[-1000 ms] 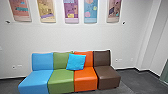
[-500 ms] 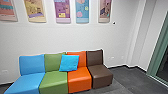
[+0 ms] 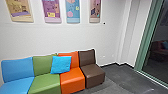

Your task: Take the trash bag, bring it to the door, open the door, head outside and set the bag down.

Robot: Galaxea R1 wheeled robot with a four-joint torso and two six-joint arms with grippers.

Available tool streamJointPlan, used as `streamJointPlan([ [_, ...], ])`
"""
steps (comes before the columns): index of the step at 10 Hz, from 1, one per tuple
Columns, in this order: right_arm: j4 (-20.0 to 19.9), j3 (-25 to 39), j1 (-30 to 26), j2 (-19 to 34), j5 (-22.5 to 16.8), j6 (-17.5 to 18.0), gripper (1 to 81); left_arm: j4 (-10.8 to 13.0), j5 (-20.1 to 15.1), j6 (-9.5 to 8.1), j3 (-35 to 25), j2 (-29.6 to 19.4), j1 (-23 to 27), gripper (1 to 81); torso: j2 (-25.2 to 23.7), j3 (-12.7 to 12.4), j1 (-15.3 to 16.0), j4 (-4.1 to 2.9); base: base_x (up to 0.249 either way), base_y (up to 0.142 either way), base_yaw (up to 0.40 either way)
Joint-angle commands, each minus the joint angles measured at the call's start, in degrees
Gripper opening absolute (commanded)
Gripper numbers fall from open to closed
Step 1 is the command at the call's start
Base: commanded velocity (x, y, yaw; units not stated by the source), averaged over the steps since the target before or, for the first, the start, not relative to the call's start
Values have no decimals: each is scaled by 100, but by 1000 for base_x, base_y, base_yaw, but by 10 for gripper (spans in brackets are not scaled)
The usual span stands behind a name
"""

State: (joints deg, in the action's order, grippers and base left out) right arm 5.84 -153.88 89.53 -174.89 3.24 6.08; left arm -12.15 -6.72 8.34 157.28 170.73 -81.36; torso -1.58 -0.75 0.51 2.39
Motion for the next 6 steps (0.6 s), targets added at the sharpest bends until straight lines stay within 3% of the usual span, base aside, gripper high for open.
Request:
streamJointPlan([
  [1, 58, 17, -317, -31, -289, 15, 811, 29, -339, 19, 22, -12, 370, 10, 0, 0, 0, 0, 0, 0, -247],
  [6, 58, 17, -307, -23, -228, 24, 811, 29, -348, 19, 22, -12, 379, 10, 0, 0, 0, 0, 0, 0, -247],
])
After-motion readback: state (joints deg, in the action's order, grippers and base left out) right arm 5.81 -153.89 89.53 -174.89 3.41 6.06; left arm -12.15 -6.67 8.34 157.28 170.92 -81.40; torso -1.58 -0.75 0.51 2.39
